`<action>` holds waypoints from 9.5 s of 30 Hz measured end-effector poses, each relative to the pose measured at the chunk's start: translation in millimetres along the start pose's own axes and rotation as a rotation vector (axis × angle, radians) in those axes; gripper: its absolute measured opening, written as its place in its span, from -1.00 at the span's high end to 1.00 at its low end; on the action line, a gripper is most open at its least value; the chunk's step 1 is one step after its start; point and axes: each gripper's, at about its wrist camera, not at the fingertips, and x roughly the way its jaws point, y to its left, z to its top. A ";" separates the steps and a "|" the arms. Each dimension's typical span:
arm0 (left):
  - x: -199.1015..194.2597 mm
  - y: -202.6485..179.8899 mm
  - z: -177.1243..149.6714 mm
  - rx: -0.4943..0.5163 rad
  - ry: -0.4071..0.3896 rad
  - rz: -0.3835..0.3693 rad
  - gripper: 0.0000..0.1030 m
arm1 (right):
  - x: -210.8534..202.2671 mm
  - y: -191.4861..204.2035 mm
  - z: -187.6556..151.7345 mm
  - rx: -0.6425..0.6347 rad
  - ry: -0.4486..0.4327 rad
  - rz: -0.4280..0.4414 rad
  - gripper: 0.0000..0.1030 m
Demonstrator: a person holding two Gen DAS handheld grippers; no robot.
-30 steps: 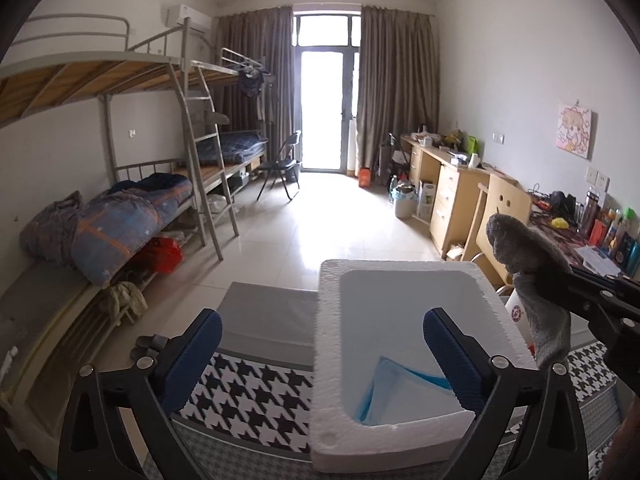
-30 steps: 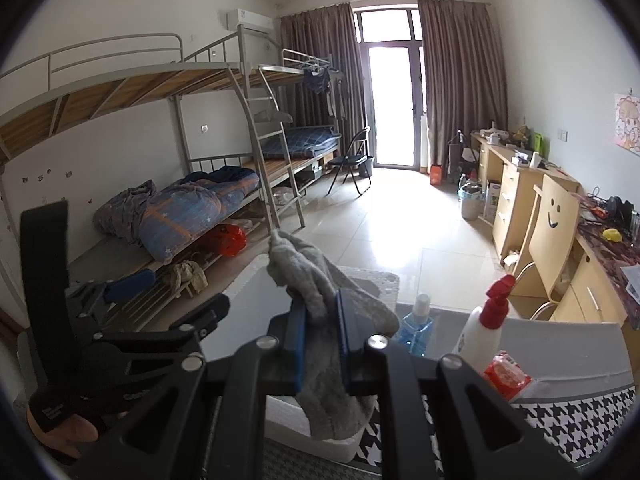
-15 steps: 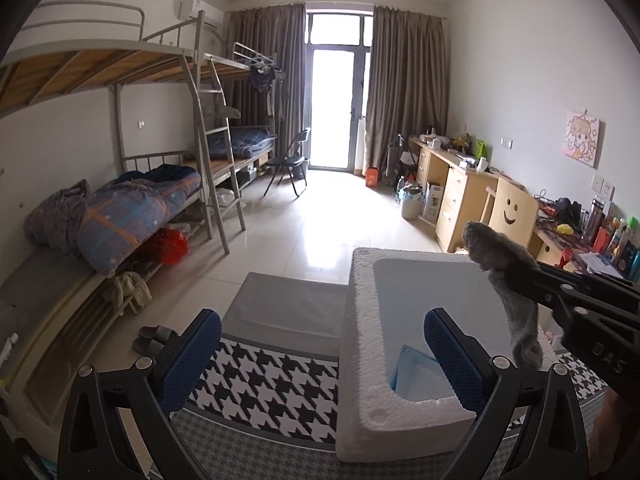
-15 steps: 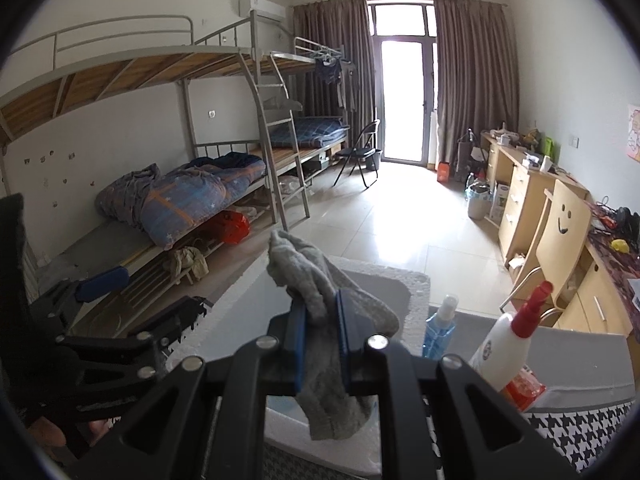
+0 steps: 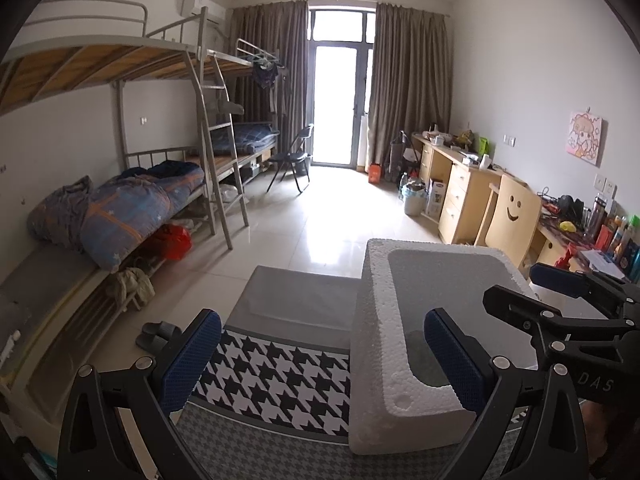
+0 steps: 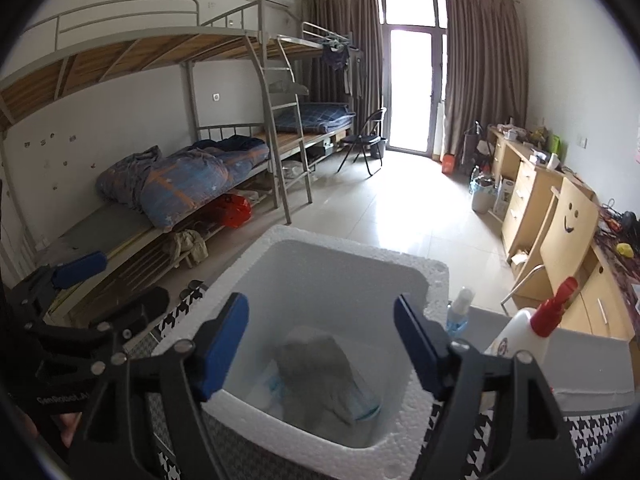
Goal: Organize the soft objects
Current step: 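Lower the grey sock into the foam box and open the right tool, then move both tools back from the box toward the yellow foam net, then grasp the yellow foam net sleeve with the left tool, then lift the yellow foam net off the table with the left tool, then close the right tool on the white cloth while the left tool holds the net, then lift the white cloth off the table with the right tool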
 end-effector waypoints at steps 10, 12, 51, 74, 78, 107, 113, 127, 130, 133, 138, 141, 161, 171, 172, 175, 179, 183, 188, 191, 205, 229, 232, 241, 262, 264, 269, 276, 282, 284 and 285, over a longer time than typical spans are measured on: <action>-11.7 -3.3 0.8 -0.001 -0.028 0.013 -0.98 | -18.5 -7.2 -3.3 0.010 -0.036 -0.035 -0.53; -17.4 -8.1 0.2 0.010 -0.039 -0.003 -0.98 | -24.7 -10.2 -4.1 0.013 -0.057 -0.051 -0.53; -110.3 -64.6 -36.4 0.123 -0.188 -0.198 -0.98 | -146.7 -48.9 -73.7 0.155 -0.270 -0.208 -0.85; -144.0 -75.4 -78.2 0.121 -0.280 -0.316 -0.98 | -193.2 -44.4 -131.5 0.115 -0.323 -0.252 -0.85; -146.3 -80.9 -90.7 0.122 -0.291 -0.331 -0.98 | -195.0 -47.9 -146.7 0.131 -0.317 -0.258 -0.85; -147.2 -129.5 -142.5 0.214 -0.198 -0.484 -0.98 | -216.2 -66.3 -222.3 0.205 -0.262 -0.375 -0.85; -146.0 -143.4 -149.2 0.235 -0.166 -0.509 -0.98 | -222.5 -75.1 -230.3 0.244 -0.256 -0.406 -0.85; -124.0 -175.1 -172.0 0.296 -0.024 -0.565 -0.98 | -219.6 -88.4 -254.9 0.288 -0.177 -0.447 -0.85; -115.2 -181.5 -176.0 0.296 0.019 -0.564 -0.98 | -215.4 -95.1 -260.1 0.305 -0.151 -0.453 -0.85; -108.7 -187.8 -179.2 0.302 0.045 -0.568 -0.98 | -212.2 -103.0 -263.3 0.327 -0.130 -0.452 -0.85; -100.8 -196.6 -184.7 0.321 0.085 -0.578 -0.98 | -209.2 -108.3 -269.4 0.344 -0.110 -0.447 -0.85; -98.3 -200.9 -186.9 0.331 0.102 -0.591 -0.89 | -205.8 -111.6 -271.7 0.354 -0.094 -0.449 -0.85; -58.6 -227.5 -209.5 0.347 0.320 -0.618 -0.05 | -187.8 -128.1 -280.9 0.392 -0.032 -0.429 -0.85; -46.0 -236.9 -216.8 0.355 0.379 -0.627 0.24 | -181.0 -132.2 -281.6 0.402 -0.017 -0.418 -0.85; -45.5 -237.1 -217.4 0.357 0.384 -0.629 0.27 | -180.4 -132.2 -281.8 0.402 -0.015 -0.415 -0.85; -45.3 -238.0 -217.8 0.353 0.389 -0.637 0.50 | -178.2 -131.3 -282.3 0.400 -0.012 -0.407 -0.85; -50.4 -238.2 -216.9 0.361 0.366 -0.641 0.77 | -174.7 -131.0 -284.2 0.401 -0.001 -0.399 -0.85; -56.1 -235.4 -215.4 0.362 0.348 -0.660 0.79 | -172.2 -132.5 -285.2 0.415 0.006 -0.385 -0.85; -69.0 -223.9 -204.9 0.359 0.285 -0.669 0.79 | -170.0 -132.4 -285.6 0.428 0.019 -0.379 -0.85; -75.8 -216.2 -200.1 0.353 0.256 -0.669 0.79 | -168.1 -130.4 -284.9 0.428 0.024 -0.372 -0.85; -77.9 -183.6 -185.3 0.305 0.205 -0.633 0.79 | -147.2 -122.0 -281.4 0.418 0.095 -0.335 -0.84; -79.8 -163.5 -181.8 0.258 0.185 -0.608 0.79 | -149.5 -110.4 -282.6 0.270 0.230 -0.421 0.53; -80.7 -160.8 -181.5 0.256 0.181 -0.602 0.79 | -155.2 -101.5 -280.1 0.204 0.217 -0.411 0.13; -78.7 -156.2 -179.6 0.233 0.193 -0.586 0.79 | -155.4 -68.2 -278.7 0.015 0.178 -0.335 -0.30; -78.7 -145.8 -175.8 0.219 0.189 -0.600 0.79 | -111.5 -84.2 -275.4 0.028 0.268 -0.172 -0.28; -78.4 -145.2 -175.5 0.219 0.192 -0.600 0.79 | -108.7 -88.4 -273.6 0.046 0.276 -0.137 -0.20; -77.9 -143.9 -173.5 0.210 0.188 -0.600 0.79 | -110.5 -81.3 -271.0 0.011 0.291 -0.101 0.47; -83.2 -143.6 -169.0 0.225 0.166 -0.597 0.79 | -123.7 -77.5 -273.0 0.039 0.292 -0.118 0.83; -87.2 -141.5 -165.3 0.237 0.149 -0.577 0.79 | -142.5 -72.6 -262.8 0.064 0.195 -0.150 0.83; -88.4 -141.0 -164.8 0.236 0.144 -0.572 0.79 | -148.4 -70.6 -257.5 0.072 0.166 -0.153 0.83; -88.7 -141.4 -164.7 0.237 0.143 -0.571 0.79 | -151.9 -70.0 -254.6 0.076 0.147 -0.156 0.83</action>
